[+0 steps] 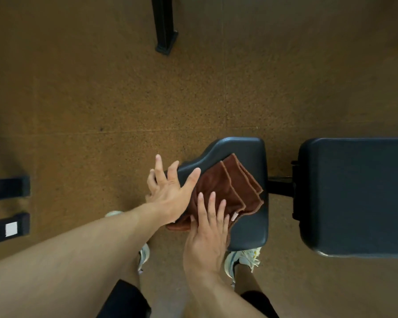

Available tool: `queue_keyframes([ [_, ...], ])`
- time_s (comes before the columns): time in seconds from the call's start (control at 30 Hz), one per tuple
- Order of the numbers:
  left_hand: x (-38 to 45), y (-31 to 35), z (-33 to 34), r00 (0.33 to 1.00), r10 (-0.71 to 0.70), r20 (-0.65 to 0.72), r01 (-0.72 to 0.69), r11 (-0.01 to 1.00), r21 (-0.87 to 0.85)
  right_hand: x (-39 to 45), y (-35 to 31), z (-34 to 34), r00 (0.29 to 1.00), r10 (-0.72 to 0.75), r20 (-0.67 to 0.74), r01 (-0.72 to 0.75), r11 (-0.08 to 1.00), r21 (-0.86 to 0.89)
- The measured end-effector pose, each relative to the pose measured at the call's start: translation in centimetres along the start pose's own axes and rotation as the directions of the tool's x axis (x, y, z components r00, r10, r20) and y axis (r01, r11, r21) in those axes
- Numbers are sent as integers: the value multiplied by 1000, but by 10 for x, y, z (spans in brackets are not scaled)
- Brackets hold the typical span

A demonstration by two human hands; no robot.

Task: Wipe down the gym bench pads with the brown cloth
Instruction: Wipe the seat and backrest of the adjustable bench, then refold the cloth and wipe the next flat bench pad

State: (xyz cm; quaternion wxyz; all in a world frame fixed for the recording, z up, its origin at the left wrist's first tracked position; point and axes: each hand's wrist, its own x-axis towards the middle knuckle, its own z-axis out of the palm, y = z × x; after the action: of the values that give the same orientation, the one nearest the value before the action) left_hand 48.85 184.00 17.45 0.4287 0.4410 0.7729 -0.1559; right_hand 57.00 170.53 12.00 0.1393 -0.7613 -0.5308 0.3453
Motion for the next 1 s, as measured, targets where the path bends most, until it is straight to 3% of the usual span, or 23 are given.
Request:
queue_keyframes([
  [0.1, -1, 3, -14, 997, 24, 79, -14, 992, -122, 1, -17, 2, 999, 2, -37, -2, 1000, -11],
  [0.17, 4, -3, -27, 979, 85, 185, -39, 970, -239, 0, -41, -1, 997, 83, -9, -83, 996, 13],
  [0.27, 12, -29, -66, 866, 102, 490, 200, 826, -526, -7, -100, -13, 952, 281, 125, -297, 945, 134],
  [0.37, 5, -74, -126, 757, 175, 630, 269, 795, -544, -9, -178, -25, 880, 451, 151, -474, 807, 354],
  [0.5, -18, -147, -207, 768, 333, 547, 76, 801, -594, -7, -283, -26, 763, 603, 233, -605, 538, 587],
  [0.6, -27, -183, -268, 836, 369, 406, -97, 828, -552, -2, -353, -19, 728, 606, 320, -624, 393, 676],
  [0.7, -32, -196, -323, 862, 401, 312, -169, 806, -568, 12, -406, -21, 676, 570, 467, -602, 62, 796],
  [0.77, -35, -191, -356, 884, 410, 225, -209, 776, -595, 23, -426, -27, 678, 469, 566, -574, -144, 806],
  [0.9, -42, -148, -406, 852, 517, 84, -393, 738, -548, 49, -437, -43, 680, 346, 646, -571, -303, 763],
  [1.0, -45, -101, -430, 789, 606, 96, -473, 700, -534, 73, -443, -51, 648, 353, 675, -606, -297, 737],
])
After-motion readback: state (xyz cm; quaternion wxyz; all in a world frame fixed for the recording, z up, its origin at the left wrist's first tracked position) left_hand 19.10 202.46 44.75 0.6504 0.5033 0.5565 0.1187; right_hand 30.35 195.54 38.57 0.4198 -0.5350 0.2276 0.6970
